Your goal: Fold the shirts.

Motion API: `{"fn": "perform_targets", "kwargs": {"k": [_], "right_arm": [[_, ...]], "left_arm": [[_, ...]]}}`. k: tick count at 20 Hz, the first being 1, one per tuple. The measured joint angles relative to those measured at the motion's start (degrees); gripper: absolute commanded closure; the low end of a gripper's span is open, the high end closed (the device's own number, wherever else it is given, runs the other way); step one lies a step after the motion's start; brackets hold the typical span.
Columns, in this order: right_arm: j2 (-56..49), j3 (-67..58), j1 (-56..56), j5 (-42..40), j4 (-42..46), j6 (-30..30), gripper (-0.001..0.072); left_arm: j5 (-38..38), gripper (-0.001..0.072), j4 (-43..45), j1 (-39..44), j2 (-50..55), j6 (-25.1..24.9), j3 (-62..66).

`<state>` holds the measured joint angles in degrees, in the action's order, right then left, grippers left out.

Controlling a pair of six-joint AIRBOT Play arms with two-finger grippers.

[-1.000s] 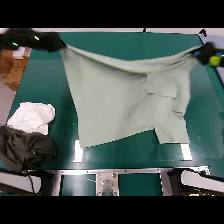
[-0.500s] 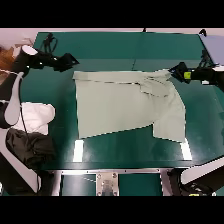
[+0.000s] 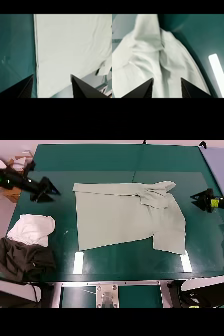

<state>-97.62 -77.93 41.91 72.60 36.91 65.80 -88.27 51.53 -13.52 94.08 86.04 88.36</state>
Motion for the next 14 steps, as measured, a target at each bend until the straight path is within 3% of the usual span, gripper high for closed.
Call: {"fn": "perform_targets", "kwargs": {"k": [4, 7, 11, 14], "right_arm": [[1.2, 5.0, 3.2, 1.1, 0.1, -2.3, 0.0304], [1.6, 6.1, 3.8, 1.2, -0.2, -3.0, 0.0304], [1.8, 6.6, 4.0, 1.4, -0.6, -3.4, 0.0308], [1.8, 6.7, 4.1, 1.4, -0.7, -3.7, 0.0308]], "left_arm": [[8.8, 0.0170, 1.4, 0.1, -16.2, -0.7, -31.4], [17.5, 0.0171, -5.7, 0.1, -23.2, -5.0, -51.4], [26.0, 0.0171, -17.9, 1.4, -26.1, -12.7, -65.2], [31.5, 0.0187, -24.4, 8.6, -26.5, -14.9, -68.7]]}}
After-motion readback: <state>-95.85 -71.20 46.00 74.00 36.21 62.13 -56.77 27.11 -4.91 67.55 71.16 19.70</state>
